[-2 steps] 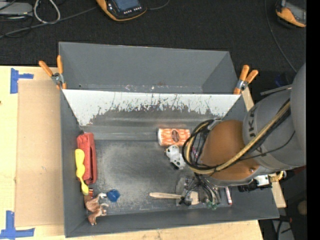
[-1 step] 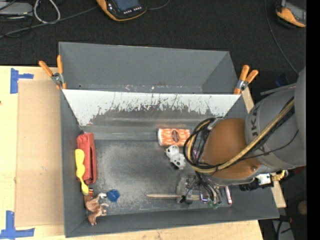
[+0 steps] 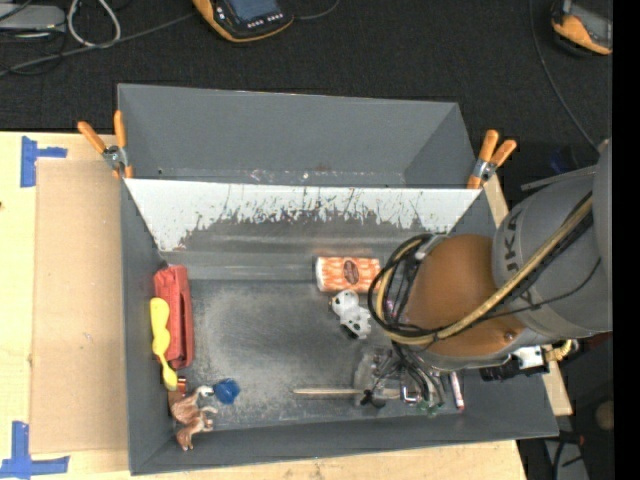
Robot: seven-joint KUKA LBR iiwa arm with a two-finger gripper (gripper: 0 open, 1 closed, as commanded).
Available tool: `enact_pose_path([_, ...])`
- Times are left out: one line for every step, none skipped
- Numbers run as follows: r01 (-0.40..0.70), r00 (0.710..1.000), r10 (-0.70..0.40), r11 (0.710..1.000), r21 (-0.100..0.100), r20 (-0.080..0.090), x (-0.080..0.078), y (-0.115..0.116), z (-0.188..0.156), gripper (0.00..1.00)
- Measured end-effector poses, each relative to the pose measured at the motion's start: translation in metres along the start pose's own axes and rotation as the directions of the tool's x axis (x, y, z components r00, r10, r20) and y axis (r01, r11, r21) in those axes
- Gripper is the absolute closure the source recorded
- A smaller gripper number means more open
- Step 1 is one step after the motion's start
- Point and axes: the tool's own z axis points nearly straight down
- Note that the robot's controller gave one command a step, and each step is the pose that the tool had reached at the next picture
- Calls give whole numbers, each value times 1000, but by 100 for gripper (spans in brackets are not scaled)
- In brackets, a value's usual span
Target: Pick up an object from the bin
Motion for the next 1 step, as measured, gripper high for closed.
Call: enact_pose_path([3, 1000, -3, 1000, -1, 4, 0, 1, -111, 100])
